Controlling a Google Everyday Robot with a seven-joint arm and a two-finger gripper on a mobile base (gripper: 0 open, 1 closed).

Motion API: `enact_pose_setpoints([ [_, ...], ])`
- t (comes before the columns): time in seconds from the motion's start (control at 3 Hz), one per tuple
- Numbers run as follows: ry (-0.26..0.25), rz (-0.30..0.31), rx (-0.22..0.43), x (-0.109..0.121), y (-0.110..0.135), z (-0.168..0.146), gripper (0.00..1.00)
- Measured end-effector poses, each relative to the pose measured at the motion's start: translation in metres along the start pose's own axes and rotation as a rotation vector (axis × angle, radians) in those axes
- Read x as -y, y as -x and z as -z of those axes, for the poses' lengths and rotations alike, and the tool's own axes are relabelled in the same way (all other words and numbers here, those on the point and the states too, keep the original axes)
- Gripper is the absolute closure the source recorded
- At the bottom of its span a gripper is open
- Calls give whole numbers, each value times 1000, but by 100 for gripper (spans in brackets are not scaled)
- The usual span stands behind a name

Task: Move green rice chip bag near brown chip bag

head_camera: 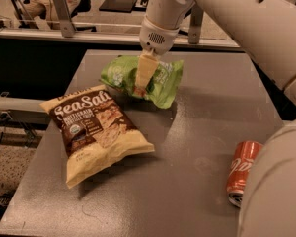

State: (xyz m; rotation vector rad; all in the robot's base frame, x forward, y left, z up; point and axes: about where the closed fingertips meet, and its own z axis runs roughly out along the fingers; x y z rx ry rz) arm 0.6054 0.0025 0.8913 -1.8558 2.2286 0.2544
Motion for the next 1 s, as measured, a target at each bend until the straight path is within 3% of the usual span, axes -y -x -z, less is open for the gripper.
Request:
enact_pose_setpoints([
  [0.33,-4,3,5,1,2,-2,5],
  [1.0,-6,4,9,2,3,-3,0],
])
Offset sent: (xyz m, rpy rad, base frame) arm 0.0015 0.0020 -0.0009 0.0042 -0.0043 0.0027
